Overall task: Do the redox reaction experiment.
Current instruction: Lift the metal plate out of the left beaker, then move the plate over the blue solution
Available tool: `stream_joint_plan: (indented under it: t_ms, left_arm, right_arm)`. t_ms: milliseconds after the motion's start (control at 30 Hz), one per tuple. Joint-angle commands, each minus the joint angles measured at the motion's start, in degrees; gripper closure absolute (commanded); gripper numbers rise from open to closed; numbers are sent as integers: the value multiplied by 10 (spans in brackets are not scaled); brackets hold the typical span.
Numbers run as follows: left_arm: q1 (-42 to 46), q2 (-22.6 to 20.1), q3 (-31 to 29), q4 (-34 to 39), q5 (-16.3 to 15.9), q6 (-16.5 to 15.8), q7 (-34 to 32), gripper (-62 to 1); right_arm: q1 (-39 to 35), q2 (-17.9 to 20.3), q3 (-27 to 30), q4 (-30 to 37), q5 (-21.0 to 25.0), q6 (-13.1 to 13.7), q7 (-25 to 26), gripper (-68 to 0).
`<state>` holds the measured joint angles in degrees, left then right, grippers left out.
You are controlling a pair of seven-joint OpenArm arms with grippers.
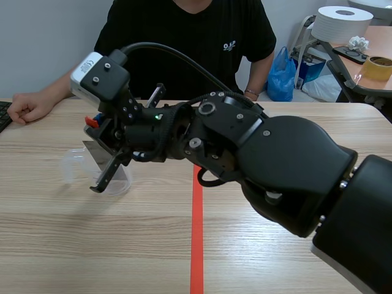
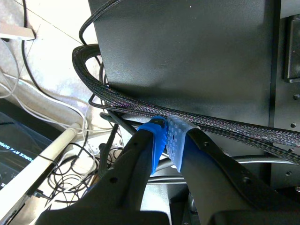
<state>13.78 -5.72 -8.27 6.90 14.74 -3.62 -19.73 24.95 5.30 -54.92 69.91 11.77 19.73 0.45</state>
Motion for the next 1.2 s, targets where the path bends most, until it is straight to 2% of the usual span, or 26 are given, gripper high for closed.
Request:
stream_joint_plan:
  t_ms: [0,267,567,867,1167]
  left_arm:
    - [3,0,-1,7,-1,-1,-3,-42]
    - [3,0,-1,7,-1,-1,-3,-42]
    - [3,0,-1,7,-1,-1,-3,-42]
    - [3,0,-1,7,-1,-1,-3,-42]
    - [3,0,-1,7,-1,-1,-3,-42]
  right_arm:
    - [19,-10,6,11,16,-4,-4,-6]
    - [37,-21,27,29,64,-4,-56,-6]
    - [41,-21,58,103,88,-2,-123,-6]
    - [41,-21,109,204,150,-1,-242,-6]
    - [41,-18,183,283,207,18,-348,-6]
